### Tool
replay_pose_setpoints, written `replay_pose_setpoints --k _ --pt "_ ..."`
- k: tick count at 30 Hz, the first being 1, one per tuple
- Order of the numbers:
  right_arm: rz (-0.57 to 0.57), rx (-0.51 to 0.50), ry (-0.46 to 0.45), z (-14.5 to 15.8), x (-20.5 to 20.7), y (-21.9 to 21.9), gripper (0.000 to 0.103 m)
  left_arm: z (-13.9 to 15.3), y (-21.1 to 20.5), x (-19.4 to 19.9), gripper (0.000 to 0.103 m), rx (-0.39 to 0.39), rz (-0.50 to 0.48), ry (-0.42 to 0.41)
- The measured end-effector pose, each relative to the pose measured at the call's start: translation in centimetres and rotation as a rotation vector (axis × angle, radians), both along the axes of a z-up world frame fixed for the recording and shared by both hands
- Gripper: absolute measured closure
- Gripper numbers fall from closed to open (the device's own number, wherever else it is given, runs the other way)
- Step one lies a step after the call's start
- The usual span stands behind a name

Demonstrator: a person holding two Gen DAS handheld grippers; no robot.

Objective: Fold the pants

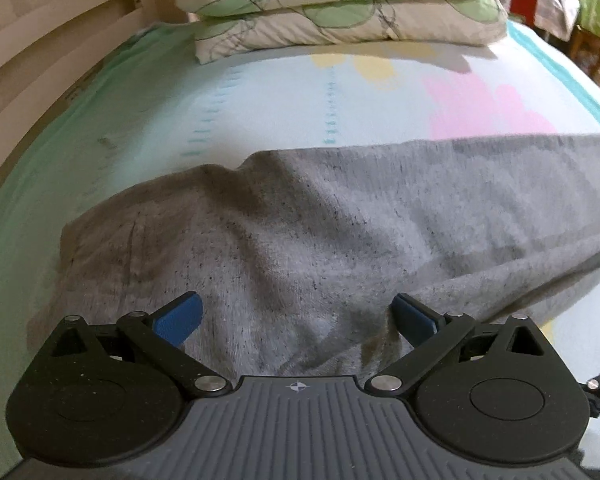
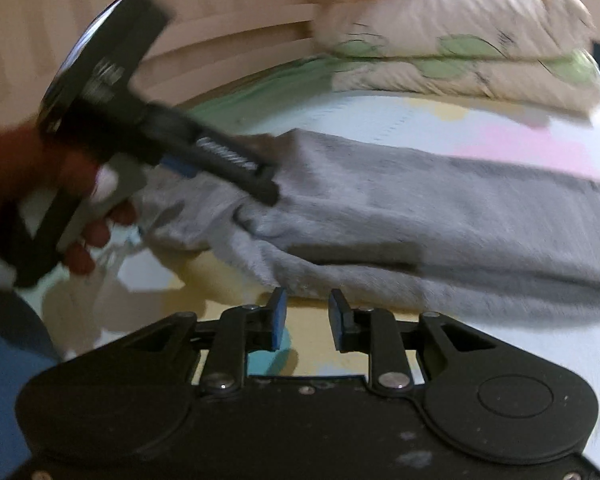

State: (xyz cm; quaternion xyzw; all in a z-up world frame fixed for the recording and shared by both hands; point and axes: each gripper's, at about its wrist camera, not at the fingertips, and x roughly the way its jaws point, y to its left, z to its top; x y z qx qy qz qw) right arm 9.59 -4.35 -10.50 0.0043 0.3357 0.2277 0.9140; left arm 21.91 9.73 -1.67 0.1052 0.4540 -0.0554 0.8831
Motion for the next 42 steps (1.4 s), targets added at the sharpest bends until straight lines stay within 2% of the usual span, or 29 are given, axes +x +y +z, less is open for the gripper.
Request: replay_pose_setpoints --k 10,16,18,19,20,23,26,29,33,38,40,42 --pt "0.169 -0.188 -0.119 -1.1 1.0 6.2 0.07 -0.3 1.0 1.2 0.001 -0.018 -0.012 0.044" --pt "0.187 -0.255 -0.157 -1.7 2.0 8.3 0.071 -0.3 1.2 1.4 0.001 -0.024 -0.029 0.058" --pt "0.192 -0.237 -0.129 -1.6 2.1 8.1 0.08 -0.2 1.3 1.3 0.001 -0.029 -0.04 0.067" --pt "0.207 -0.205 -0.084 -1.3 2.3 8.0 0.099 0.0 1.3 1.0 0.001 -0.03 -0.052 0.069" --pt "0.212 -0.188 -0.046 -1.0 2.3 7.9 0.1 0.2 1.4 0.8 0.001 -0.035 -0.07 0.073" --pt "0.222 -0.14 0.01 0.0 1.4 7.1 0.1 0.6 1.6 -0.3 0.001 -0.069 -0.128 0.098" --pt "0.199 -0.114 0.065 -1.1 1.4 6.5 0.1 0.7 1.9 -1.1 0.001 -0.113 -0.119 0.103" --pt "0.195 -0.144 0.084 -2.8 1.5 7.0 0.097 1.0 1.8 -1.7 0.001 -0.181 -0.116 0.098" --pt "0.199 -0.127 0.07 -2.7 0.8 7.1 0.092 0.7 1.2 -1.6 0.001 -0.24 -0.096 0.075" --pt "0.218 -0.094 0.112 -2.3 -0.9 6.1 0.092 -1.8 0.6 -1.5 0.001 -0.251 -0.074 0.152" --pt "0.215 -0.094 0.123 -1.9 -1.9 5.1 0.092 -3.2 0.3 -1.8 0.001 -0.231 -0.1 0.216" --pt "0.205 -0.101 0.124 -1.4 -2.6 4.0 0.092 -4.7 -0.2 -2.5 0.001 -0.171 -0.143 0.268"
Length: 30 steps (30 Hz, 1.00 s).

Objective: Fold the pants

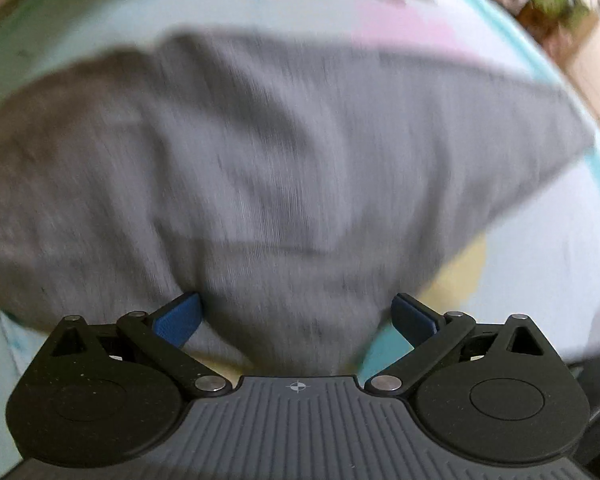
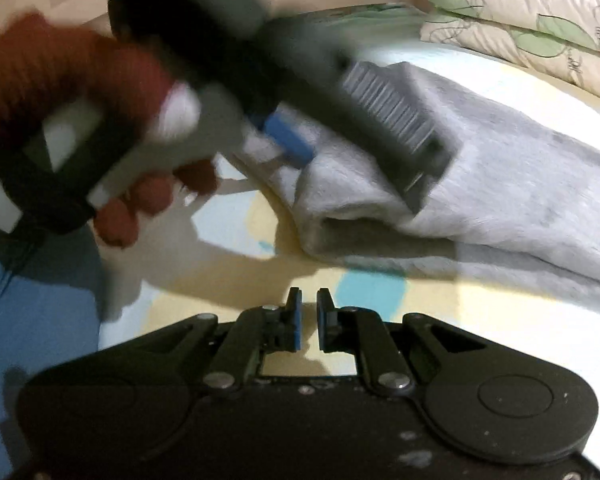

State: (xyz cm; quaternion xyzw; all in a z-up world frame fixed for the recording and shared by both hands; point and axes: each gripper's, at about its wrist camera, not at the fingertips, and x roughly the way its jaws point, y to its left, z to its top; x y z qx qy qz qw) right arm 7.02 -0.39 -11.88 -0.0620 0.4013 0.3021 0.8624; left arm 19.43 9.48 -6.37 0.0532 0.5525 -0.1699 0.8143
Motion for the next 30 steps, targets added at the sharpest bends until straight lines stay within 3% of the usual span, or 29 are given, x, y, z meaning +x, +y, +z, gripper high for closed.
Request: replay_pose_setpoints --k 4,10,15,17,20,22,27,30 --pt "-0.095 0.008 -0.02 1.5 0.1 -2.4 0.092 -0.3 -0.6 -1.3 0.001 0.052 -0.053 -0.049" --pt "-0.325 0.03 -0.148 3.5 3.3 -6.2 0.09 -0.3 0.4 -1.6 0.001 0.001 0.0 -0.071" --pt "-0.446 0.039 -0.19 2.8 6.3 -8.1 0.09 0.1 0.3 -2.7 0.001 -0.012 0.002 -0.083" --pt "-0.462 0.004 -0.166 1.2 7.6 -8.3 0.09 0.5 0.4 -2.9 0.001 -0.023 0.01 -0.087" --pt "-0.454 -0.085 -0.049 -1.4 7.9 -8.7 0.09 1.6 1.1 -3.7 0.001 -0.06 0.034 -0.113" --pt "-0.438 -0.066 -0.088 -1.4 6.2 -9.5 0.089 2.3 1.4 -4.0 0.001 -0.083 0.051 -0.147" --pt "-0.452 -0.043 -0.076 -1.6 6.3 -10.0 0.088 3.3 1.6 -3.6 0.001 -0.125 0.136 -0.229" --pt "-0.448 -0.036 -0.085 -1.8 5.9 -10.1 0.088 2.6 1.2 -2.8 0.001 -0.125 0.161 -0.208"
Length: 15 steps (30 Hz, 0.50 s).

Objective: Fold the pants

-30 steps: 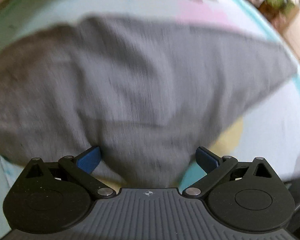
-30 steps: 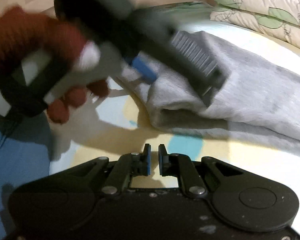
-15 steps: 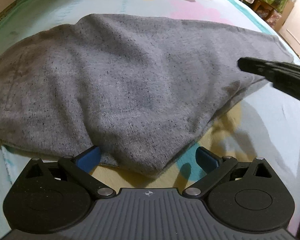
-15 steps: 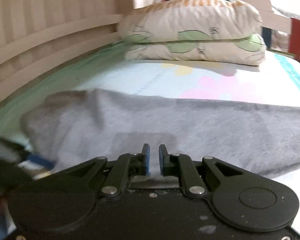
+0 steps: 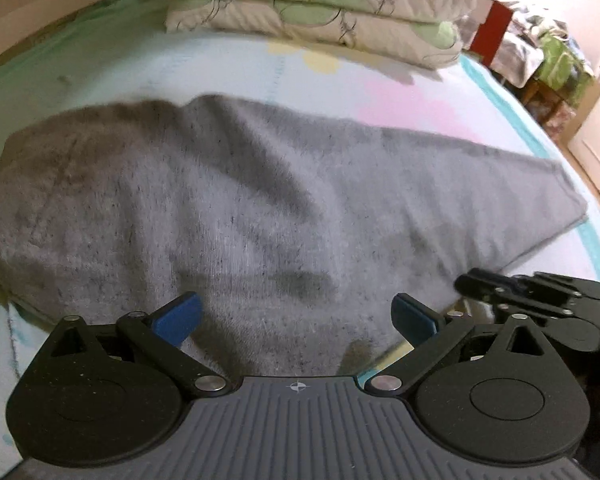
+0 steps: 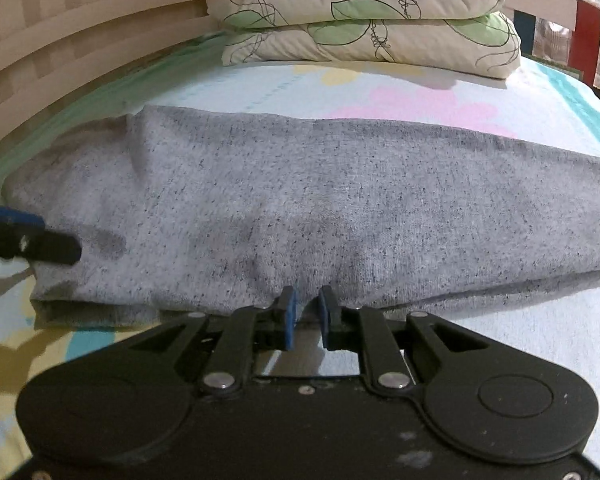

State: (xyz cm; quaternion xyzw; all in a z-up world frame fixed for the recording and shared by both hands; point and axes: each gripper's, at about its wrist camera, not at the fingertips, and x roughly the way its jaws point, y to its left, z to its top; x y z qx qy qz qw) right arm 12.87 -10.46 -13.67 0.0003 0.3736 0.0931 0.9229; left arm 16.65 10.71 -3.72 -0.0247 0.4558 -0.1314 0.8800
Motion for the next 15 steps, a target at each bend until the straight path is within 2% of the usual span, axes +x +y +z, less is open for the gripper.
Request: replay_pose_setpoints --k 3,7,11,15 --pt "-0.001 0.003 -0.001 0.1 0.4 0.0 0.088 -2.4 0.1 0.8 0.001 0.066 0.035 0.104" --pt "0.0 0.002 -0.007 0.0 0.5 0.0 0.088 -2.0 -0.5 0.4 0.001 0.105 0.013 0.092" --pt "-0.002 0.014 -0.01 0.0 0.5 -0.2 0.088 -0.2 0.5 1.2 0.001 0.022 0.044 0.065" --pt "-0.008 0.031 -0.006 0.0 0.6 -0.5 0.088 1.5 1.1 4.5 0.001 0.018 0.079 0.009"
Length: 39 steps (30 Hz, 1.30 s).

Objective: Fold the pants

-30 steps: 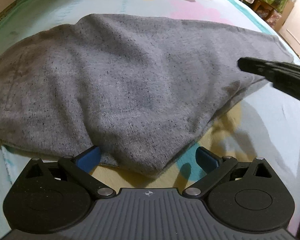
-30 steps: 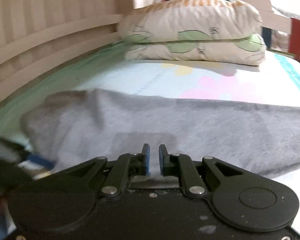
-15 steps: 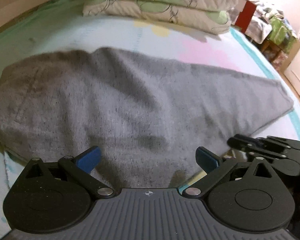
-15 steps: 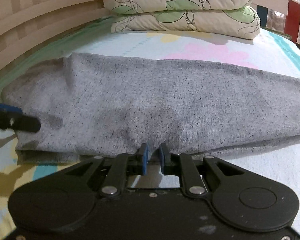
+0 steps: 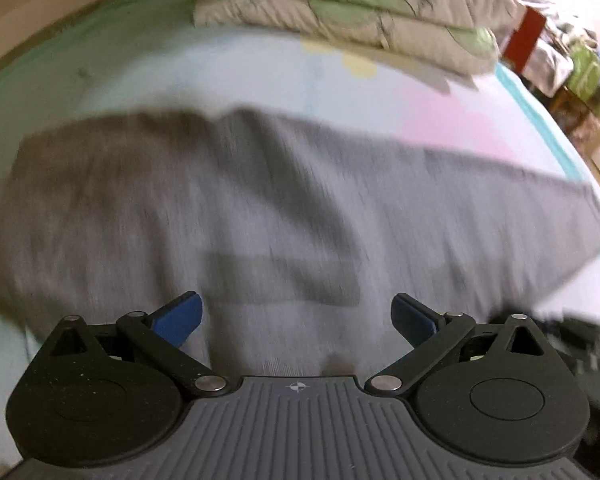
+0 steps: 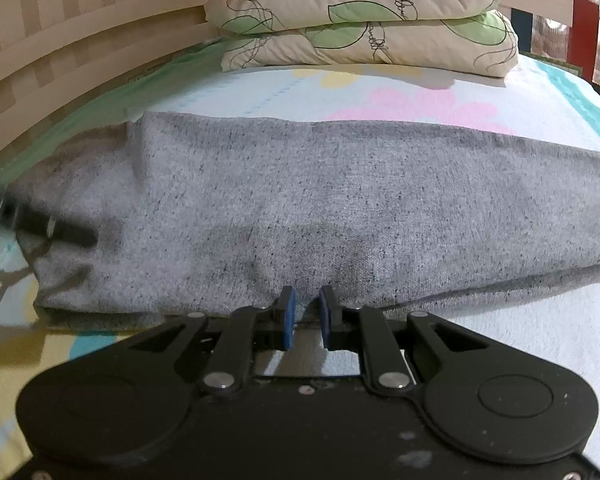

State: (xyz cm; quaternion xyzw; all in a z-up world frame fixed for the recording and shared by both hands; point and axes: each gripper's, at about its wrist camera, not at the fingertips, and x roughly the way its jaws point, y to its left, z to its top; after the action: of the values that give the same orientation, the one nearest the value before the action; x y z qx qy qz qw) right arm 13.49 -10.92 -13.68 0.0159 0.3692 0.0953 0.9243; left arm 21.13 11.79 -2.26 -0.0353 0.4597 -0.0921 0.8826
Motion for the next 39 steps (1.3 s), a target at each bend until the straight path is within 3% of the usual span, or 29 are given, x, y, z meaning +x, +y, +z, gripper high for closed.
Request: replay_pose_setpoints --k 5,10,16,23,29,35,39 --pt "0.002 0.006 0.004 0.1 0.1 -0.2 0.087 0.0 0.4 5.4 0.001 -0.003 0.062 -0.032" --pt "0.001 0.005 0.002 0.1 0.2 0.0 0.085 -2.6 1.4 10.1 0.001 0.036 0.111 0.028" --pt "0.008 -0.005 -0.004 0.0 0.2 0.2 0.084 -3.0 0.8 13.0 0.001 0.111 0.057 0.015" --pt "0.012 -0.014 -0.012 0.0 -0.1 0.4 0.083 0.1 4.8 11.3 0.001 -0.004 -0.001 -0.008" --pt "0.015 -0.02 -0.013 0.1 -0.2 0.4 0.082 1.7 12.0 8.5 0.001 -0.126 0.013 0.013" --pt "0.011 -0.031 -0.014 0.2 -0.2 0.6 0.082 0.2 18.0 5.2 0.001 -0.14 0.127 0.021" --pt "0.01 -0.04 -0.016 0.2 -0.3 0.7 0.082 -1.7 19.5 4.6 0.001 -0.164 0.156 0.082"
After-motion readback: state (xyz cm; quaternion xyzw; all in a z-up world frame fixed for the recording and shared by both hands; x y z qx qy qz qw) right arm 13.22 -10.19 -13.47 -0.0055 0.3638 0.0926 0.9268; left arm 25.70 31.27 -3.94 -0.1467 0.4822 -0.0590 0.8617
